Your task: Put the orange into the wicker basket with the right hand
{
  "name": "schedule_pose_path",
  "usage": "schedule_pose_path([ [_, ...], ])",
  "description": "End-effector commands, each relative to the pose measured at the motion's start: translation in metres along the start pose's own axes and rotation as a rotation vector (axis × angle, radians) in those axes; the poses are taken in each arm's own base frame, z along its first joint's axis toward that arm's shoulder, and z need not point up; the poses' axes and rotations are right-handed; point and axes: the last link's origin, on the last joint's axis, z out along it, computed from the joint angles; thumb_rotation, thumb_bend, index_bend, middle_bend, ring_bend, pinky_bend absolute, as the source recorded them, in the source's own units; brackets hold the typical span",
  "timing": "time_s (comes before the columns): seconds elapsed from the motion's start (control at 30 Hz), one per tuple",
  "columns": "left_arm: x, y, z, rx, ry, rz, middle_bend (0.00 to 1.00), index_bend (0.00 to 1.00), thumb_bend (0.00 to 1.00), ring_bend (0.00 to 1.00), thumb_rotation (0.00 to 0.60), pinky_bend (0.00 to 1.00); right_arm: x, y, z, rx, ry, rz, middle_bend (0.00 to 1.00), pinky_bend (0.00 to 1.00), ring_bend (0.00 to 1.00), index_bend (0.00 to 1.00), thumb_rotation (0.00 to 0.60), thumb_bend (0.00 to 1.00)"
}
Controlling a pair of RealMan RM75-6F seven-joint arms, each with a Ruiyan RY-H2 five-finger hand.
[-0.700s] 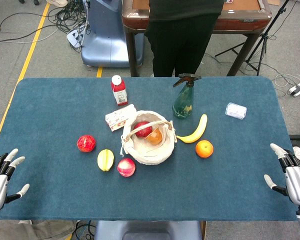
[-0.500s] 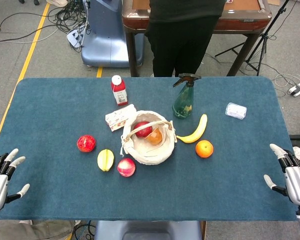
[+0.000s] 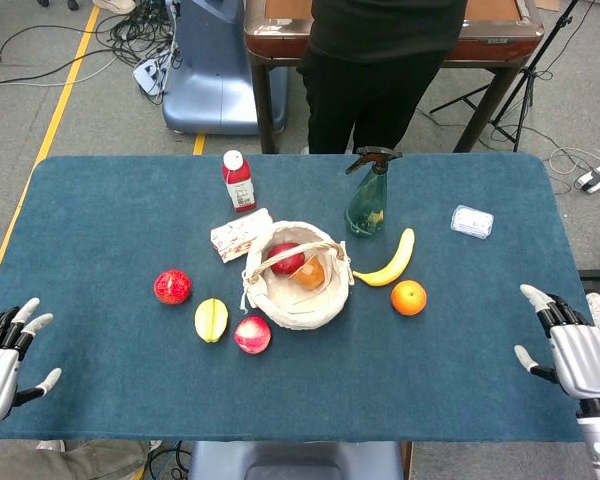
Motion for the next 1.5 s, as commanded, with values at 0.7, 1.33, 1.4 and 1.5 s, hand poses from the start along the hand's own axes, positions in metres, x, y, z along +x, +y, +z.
schedule_pose_path([
  [0.7, -0.002, -0.002, -0.003, 0.016, -0.01, 0.001, 0.0, 0.22, 0.25, 0.0, 0.6, 0.04, -0.062, -0.077, 0.115, 0.157, -0.197, -0.157, 0.21, 0.34, 0.13, 0.12, 0.6, 0.06],
  [1.33, -0.003, -0.004, -0.004, 0.019, -0.008, -0.003, 0.0, 0.22, 0.25, 0.0, 0.6, 0.04, -0.108, -0.107, 0.136, 0.203, -0.262, -0.232, 0.22, 0.36, 0.15, 0.2, 0.6, 0.26],
  [1.4, -0.002, -0.005, -0.005, 0.02, -0.008, -0.003, 0.0, 0.22, 0.25, 0.0, 0.6, 0.04, -0.11, -0.108, 0.136, 0.203, -0.263, -0.232, 0.24, 0.39, 0.17, 0.23, 0.6, 0.31],
  [1.5, -0.003, -0.005, -0.005, 0.021, -0.008, -0.005, 0.0, 0.22, 0.25, 0.0, 0.6, 0.04, -0.111, -0.109, 0.135, 0.206, -0.257, -0.232, 0.27, 0.41, 0.21, 0.3, 0.6, 0.37],
])
